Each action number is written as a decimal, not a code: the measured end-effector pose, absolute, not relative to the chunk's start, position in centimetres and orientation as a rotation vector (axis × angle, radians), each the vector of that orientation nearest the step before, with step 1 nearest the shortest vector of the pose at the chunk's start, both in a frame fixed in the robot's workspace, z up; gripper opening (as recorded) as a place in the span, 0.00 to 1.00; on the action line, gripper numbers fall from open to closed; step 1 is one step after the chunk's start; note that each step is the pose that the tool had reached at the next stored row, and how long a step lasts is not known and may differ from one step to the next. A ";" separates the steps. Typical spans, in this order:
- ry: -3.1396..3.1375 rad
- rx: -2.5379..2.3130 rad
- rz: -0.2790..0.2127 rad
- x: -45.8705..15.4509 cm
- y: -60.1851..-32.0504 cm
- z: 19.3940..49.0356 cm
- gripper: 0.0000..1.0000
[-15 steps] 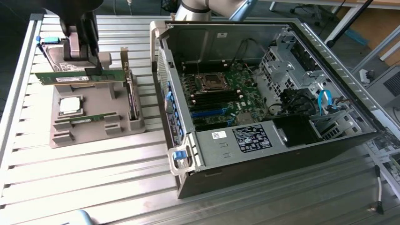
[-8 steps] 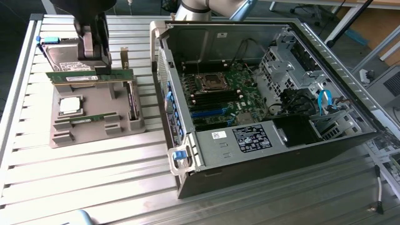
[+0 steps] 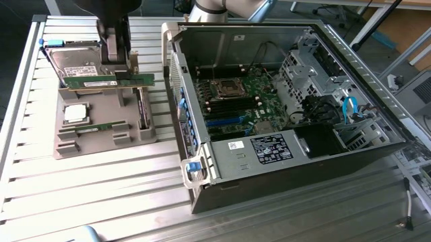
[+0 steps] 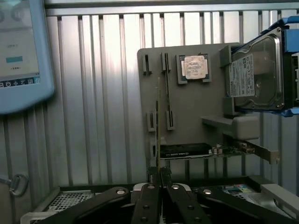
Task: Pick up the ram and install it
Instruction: 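Pick up the ram and move it above insertion slot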
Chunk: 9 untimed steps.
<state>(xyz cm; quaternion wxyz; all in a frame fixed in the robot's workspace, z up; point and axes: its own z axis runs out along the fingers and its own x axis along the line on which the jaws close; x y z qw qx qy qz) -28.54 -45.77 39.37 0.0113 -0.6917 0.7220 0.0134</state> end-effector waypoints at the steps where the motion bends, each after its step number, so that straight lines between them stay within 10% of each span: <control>1: 2.252 -2.158 0.042 -28.3 -45.8 39.4 0.12; 9: 2.252 -2.158 0.042 -26.5 -45.8 39.4 0.12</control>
